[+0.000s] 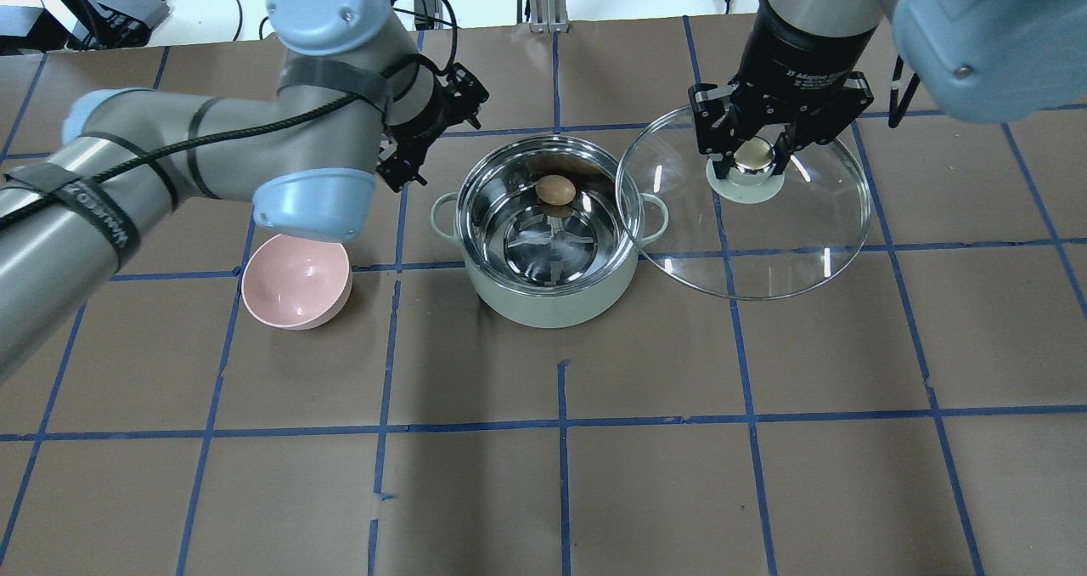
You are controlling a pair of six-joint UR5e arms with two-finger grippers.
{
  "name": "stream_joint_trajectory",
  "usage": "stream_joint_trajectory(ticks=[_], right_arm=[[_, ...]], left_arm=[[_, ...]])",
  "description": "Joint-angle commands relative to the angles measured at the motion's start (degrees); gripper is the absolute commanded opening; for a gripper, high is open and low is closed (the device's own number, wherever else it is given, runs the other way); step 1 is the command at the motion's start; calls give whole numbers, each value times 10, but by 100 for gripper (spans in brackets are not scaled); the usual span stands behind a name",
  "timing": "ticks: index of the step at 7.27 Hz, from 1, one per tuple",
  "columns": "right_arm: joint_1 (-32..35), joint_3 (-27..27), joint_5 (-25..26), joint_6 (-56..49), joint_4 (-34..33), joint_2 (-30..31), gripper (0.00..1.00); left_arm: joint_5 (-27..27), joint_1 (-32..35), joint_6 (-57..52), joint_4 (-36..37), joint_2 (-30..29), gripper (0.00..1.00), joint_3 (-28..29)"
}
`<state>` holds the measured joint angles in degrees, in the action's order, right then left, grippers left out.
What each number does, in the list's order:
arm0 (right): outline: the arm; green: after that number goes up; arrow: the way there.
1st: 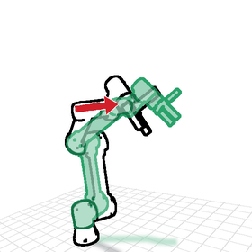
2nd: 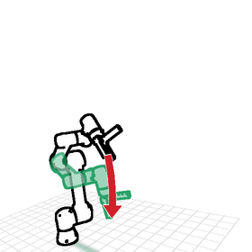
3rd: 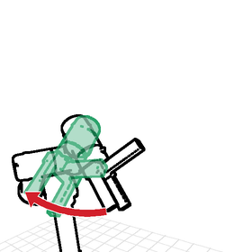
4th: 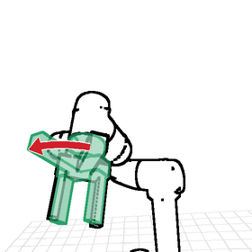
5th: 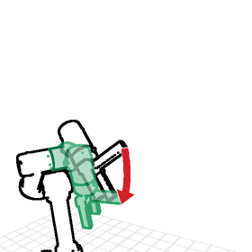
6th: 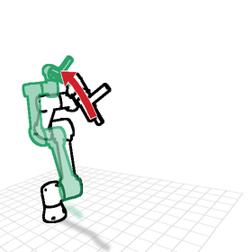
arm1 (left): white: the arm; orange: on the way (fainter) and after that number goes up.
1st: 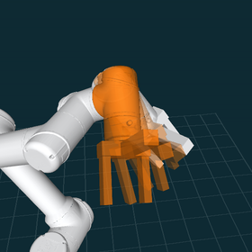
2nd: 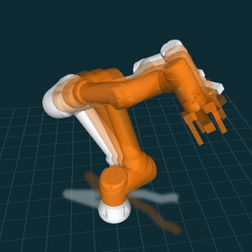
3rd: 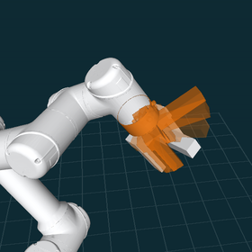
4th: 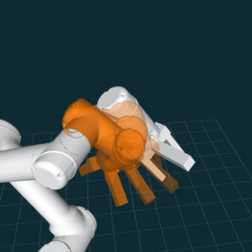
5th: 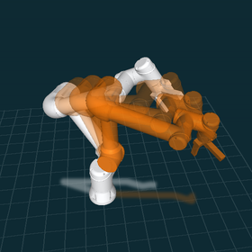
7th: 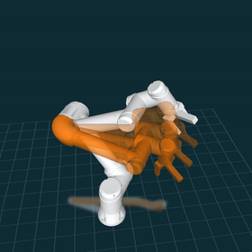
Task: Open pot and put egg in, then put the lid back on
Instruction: 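Open the left gripper to release the egg and raise it away, then carry the glass lid back over the pot with the right gripper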
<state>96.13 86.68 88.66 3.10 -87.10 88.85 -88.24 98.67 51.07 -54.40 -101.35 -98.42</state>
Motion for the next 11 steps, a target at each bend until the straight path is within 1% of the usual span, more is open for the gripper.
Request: stream_joint_trajectory(ticks=[1,2,3,4,5,6,7,8,9,10,11], right_arm=[[2,6,-1,1,0,2,3],[1,10,-1,1,0,6,3],[1,16,-2,1,0,8,3],[1,16,-2,0,-1,9,3],[1,16,-2,0,-1,9,3],[1,17,-2,-1,-1,9,3],[5,16,-2,2,-3,9,3],[26,13,-2,9,-10,4,3],[68,13,-2,44,-64,-28,3],[119,4,-2,84,-142,-83,3],[151,-8,0,133,-183,-131,3]], left_arm=[[37,-64,-142,-100,59,100,2],[39,-92,-194,-140,87,100,2],[36,-112,-250,-215,112,100,17],[34,-123,-300,-281,127,100,52],[32,-127,-343,-360,128,100,95],[22,-123,-391,-417,131,100,123],[17,-121,-451,-438,135,100,133],[-20,-121,-509,-439,135,100,133],[-24,-120,-565,-431,129,100,127],[-18,-119,-600,-405,121,100,123],[-18,-115,-606,-400,121,100,123]])
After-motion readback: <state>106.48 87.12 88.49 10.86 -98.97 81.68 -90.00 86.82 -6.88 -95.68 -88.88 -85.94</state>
